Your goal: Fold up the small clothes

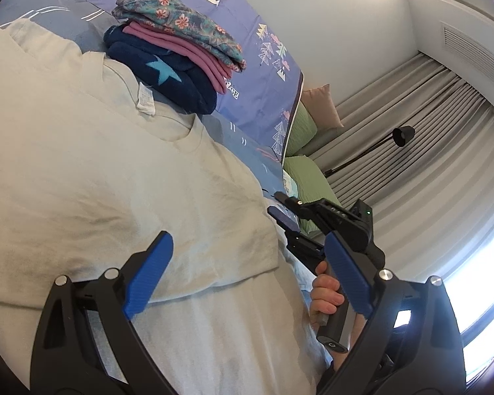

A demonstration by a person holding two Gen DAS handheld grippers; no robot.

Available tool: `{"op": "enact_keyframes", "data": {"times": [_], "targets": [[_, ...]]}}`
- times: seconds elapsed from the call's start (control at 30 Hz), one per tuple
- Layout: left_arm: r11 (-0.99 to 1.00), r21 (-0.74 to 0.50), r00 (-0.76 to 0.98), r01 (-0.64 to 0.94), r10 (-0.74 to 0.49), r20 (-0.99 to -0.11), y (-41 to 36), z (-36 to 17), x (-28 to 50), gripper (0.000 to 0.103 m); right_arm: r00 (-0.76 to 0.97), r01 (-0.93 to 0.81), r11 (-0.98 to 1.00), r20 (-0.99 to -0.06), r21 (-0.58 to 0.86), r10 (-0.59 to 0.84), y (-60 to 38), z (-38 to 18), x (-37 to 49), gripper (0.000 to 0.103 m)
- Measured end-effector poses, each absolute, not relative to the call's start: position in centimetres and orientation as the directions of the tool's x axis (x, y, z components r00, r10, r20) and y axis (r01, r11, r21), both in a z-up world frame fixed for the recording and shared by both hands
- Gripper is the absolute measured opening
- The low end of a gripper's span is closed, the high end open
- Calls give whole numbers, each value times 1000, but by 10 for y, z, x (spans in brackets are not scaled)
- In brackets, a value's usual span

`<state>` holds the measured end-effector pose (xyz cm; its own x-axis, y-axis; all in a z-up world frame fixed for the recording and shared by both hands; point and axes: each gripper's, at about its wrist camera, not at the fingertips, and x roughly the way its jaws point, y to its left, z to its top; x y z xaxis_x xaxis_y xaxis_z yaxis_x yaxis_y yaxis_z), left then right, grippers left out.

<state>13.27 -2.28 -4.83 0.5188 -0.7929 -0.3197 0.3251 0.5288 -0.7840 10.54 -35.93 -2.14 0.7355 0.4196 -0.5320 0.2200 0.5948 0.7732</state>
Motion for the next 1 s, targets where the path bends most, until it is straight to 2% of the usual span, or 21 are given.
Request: {"op": "enact_keyframes", "data": {"times": [0.1, 0.2, 0.3, 0.37, 0.53, 0.6, 0.63, 0.7, 0.87, 0.93, 1.0], "targets": [[530, -784, 521, 324, -791, -320, -22, -48, 133, 95, 751, 188, 578, -495, 794, 437, -360, -19, 104, 34], [538, -777, 530, 326, -785, -321, -22, -49, 132, 95, 774, 145, 560, -446, 816, 450, -362, -13, 97, 48], [555, -766, 556, 323, -767, -321, -20, -48, 129, 95, 798, 142, 560, -429, 817, 424, -372, -6, 85, 53], [557, -766, 562, 321, -763, -319, -18, -49, 130, 95, 820, 150, 535, -407, 831, 403, -384, -5, 72, 61], [563, -762, 561, 321, -761, -326, -18, -51, 130, 95, 877, 180, 443, -348, 878, 333, -421, -12, 32, 63], [567, -758, 560, 324, -760, -329, -19, -51, 130, 95, 900, 184, 380, -311, 906, 305, -437, -19, 12, 67], [567, -757, 559, 324, -760, -331, -19, -50, 130, 95, 916, 192, 326, -288, 926, 278, -449, -25, -3, 72], [568, -756, 557, 325, -761, -332, -19, -51, 129, 95, 934, 204, 248, -264, 947, 239, -467, -36, -25, 73], [564, -760, 552, 324, -765, -332, -20, -51, 130, 95, 944, 299, 99, -309, 949, 113, -524, -61, -102, 77], [567, -759, 550, 321, -764, -338, -20, -52, 131, 95, 926, 367, 107, -374, 924, 50, -552, -62, -129, 79], [577, -752, 549, 320, -760, -349, -23, -51, 131, 95, 899, 436, 119, -437, 892, -16, -572, -61, -150, 86]]}}
